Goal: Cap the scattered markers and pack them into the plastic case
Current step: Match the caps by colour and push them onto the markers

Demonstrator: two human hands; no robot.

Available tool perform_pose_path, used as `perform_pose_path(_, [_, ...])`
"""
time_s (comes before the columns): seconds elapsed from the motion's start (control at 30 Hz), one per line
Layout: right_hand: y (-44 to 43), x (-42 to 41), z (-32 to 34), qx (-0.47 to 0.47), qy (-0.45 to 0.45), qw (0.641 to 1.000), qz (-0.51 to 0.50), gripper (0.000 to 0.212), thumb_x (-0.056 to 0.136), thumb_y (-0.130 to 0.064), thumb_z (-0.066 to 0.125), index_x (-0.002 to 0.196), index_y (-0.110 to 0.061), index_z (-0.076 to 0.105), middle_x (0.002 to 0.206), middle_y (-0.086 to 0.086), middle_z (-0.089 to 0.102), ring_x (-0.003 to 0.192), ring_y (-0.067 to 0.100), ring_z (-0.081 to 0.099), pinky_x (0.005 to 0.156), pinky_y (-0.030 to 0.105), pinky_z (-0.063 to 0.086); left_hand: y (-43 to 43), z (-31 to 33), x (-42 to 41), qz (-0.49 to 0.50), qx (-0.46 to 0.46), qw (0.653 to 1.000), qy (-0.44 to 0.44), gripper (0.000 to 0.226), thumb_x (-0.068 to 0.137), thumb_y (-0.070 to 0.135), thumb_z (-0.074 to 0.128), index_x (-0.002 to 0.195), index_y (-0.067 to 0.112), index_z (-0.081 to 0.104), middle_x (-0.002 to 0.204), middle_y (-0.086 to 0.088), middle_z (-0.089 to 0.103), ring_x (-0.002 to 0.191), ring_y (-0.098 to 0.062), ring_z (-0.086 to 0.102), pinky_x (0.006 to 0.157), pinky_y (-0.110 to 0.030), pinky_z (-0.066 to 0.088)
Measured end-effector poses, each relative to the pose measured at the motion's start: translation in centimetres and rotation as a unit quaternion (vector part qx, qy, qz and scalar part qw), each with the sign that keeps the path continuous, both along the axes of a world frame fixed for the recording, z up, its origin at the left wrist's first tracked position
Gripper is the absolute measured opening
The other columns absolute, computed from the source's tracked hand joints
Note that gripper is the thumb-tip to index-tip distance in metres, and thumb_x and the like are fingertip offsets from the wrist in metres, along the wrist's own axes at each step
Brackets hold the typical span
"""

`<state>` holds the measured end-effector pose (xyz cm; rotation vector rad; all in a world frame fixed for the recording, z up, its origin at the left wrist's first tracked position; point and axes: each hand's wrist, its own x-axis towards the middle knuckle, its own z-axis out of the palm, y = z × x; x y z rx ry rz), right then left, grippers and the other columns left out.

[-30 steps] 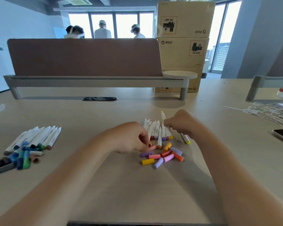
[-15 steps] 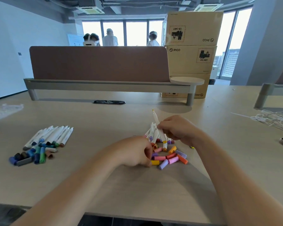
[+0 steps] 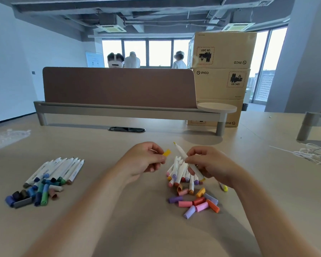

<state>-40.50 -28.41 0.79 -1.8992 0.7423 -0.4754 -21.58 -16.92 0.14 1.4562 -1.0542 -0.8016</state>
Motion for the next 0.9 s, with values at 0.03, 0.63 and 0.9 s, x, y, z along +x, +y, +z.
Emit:
perform_pose_path(0.03, [-0.1,-0.1,0.1,-0.006,0.004,1.000,0.005,0.016,0.094,-0.019,0.061,0.097,-0.004,0.068,0.068,0.008,0.064,0.045,0.007,0.047,0.045,0.020,0.034,-0.4,-0.1,0.2,0.002,-0.008,1.000,0.019,0.013,0.086,-0.007,0.064,0.090,0.005,0.060,0.072,-0.011,0.066,0.051,-0.016,0.052,0.043,-0.020,0.038])
perform_pose_path(0.63, [-0.3,0.1,-0.2,-0.069,0.065,0.996,-0.004,0.016,0.092,-0.024,0.062,0.090,-0.011,0.071,0.078,0.009,0.072,0.064,0.017,0.060,0.063,0.027,0.049,-3.0,-2.1,0.0,0.034,-0.057,0.982,0.174,0.013,0.094,-0.004,0.053,0.091,0.003,0.064,0.072,-0.009,0.062,0.054,-0.013,0.052,0.047,-0.018,0.042])
perform_pose_path(0.9, [0.0,0.4,-0.4,-0.051,0.068,0.996,0.005,0.016,0.093,-0.021,0.060,0.092,-0.009,0.071,0.075,0.004,0.071,0.059,0.010,0.063,0.062,0.026,0.050,-2.9,-2.3,0.0,0.053,-0.056,0.971,0.227,0.017,0.093,0.002,0.055,0.101,0.011,0.067,0.071,-0.008,0.064,0.054,-0.014,0.052,0.047,-0.020,0.042])
